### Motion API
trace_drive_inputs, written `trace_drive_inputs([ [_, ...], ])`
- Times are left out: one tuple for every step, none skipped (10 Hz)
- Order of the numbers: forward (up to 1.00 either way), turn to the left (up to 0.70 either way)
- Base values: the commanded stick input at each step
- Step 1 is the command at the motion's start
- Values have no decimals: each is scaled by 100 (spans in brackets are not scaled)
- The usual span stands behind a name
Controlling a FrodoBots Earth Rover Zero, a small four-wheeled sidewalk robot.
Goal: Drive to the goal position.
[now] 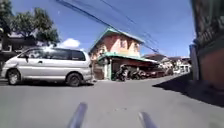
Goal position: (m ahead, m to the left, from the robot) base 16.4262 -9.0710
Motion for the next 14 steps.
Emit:
trace_drive_inputs([
  [100,-40],
  [100,-40],
  [100,-40],
  [100,-40],
  [100,-40],
  [100,-40],
  [100,-40],
  [100,-40],
  [100,-38],
  [100,-22],
  [100,0],
  [100,0],
  [100,0],
  [100,0],
])
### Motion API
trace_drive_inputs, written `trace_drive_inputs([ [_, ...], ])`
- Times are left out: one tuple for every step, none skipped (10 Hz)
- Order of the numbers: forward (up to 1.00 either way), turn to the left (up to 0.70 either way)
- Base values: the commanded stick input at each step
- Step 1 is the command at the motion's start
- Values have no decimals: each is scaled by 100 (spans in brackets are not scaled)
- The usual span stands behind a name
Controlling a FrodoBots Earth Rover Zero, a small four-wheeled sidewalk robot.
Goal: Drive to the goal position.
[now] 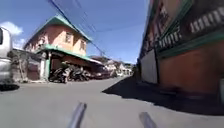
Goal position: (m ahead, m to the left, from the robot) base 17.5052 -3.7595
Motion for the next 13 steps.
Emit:
trace_drive_inputs([
  [100,0],
  [100,0],
  [100,0],
  [100,0],
  [100,2],
  [100,15],
  [100,-4],
  [100,-40],
  [100,-40],
  [100,-40],
  [100,-40],
  [100,-40],
  [100,-40],
])
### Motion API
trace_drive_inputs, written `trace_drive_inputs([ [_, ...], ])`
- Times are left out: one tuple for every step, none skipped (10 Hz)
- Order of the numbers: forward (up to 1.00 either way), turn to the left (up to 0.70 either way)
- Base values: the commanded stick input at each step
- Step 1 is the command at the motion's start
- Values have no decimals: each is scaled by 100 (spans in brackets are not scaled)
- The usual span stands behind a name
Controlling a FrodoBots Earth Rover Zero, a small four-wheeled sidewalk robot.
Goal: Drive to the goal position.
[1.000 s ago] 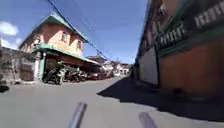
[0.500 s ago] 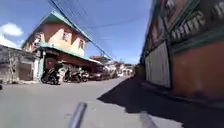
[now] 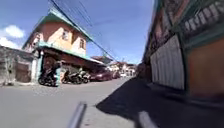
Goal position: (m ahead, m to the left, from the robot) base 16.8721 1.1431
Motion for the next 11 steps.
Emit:
trace_drive_inputs([
  [100,-30],
  [100,-1],
  [100,0],
  [100,0],
  [100,13],
  [100,1],
  [100,7],
  [100,16],
  [100,15],
  [100,13],
  [100,19],
])
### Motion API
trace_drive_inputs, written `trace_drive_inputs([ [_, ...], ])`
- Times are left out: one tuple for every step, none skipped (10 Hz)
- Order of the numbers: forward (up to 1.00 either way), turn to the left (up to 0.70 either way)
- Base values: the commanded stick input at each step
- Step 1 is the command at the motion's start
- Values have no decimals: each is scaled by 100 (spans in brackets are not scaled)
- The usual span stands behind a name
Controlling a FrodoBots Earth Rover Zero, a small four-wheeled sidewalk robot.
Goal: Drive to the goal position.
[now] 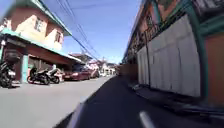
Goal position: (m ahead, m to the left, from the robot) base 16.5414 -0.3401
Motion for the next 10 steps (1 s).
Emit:
trace_drive_inputs([
  [100,20],
  [100,19],
  [100,18],
  [100,10],
  [100,1],
  [100,3],
  [100,4],
  [100,0],
  [100,12],
  [100,5],
])
